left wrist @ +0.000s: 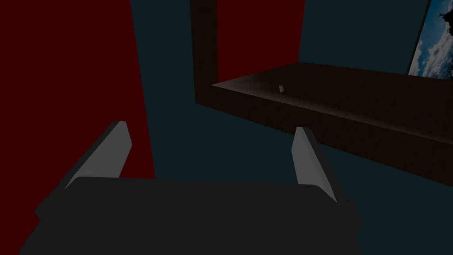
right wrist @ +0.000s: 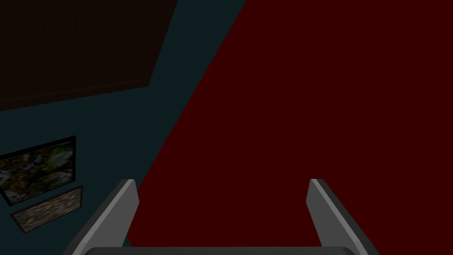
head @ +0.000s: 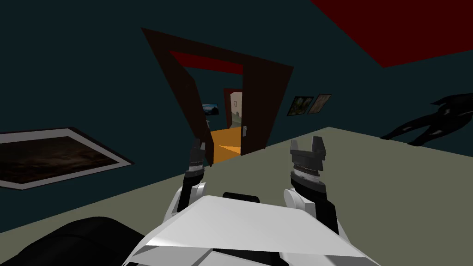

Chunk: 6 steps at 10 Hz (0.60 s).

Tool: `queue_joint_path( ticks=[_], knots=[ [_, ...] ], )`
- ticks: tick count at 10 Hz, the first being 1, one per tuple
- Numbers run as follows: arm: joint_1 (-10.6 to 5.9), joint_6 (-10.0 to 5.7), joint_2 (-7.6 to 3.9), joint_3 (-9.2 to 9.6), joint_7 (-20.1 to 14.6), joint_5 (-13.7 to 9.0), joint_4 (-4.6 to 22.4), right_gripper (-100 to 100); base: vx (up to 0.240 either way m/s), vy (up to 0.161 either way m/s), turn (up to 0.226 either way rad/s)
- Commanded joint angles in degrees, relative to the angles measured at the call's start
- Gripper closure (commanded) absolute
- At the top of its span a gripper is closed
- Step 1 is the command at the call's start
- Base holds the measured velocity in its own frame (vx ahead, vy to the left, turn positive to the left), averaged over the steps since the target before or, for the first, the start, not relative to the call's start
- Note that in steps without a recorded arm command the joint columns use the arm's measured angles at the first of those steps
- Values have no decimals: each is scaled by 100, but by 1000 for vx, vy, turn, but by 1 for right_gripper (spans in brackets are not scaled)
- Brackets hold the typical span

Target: Push the door open

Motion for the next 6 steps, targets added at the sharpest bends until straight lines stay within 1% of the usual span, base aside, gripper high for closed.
queue_joint_path(
  ticks=[1, 3, 4, 6],
  knots=[
    [-127, 33, -51, 17, -20, 11, 232, -100, 137, 64, 45],
    [-214, 55, -83, 28, -33, 18, 390, -100, 135, -50, 39],
    [-336, 86, -121, 44, -52, 28, 613, -100, 112, -73, 55],
    [-469, 121, -159, 61, -73, 39, 856, -100, 114, -53, 47]
  ],
)
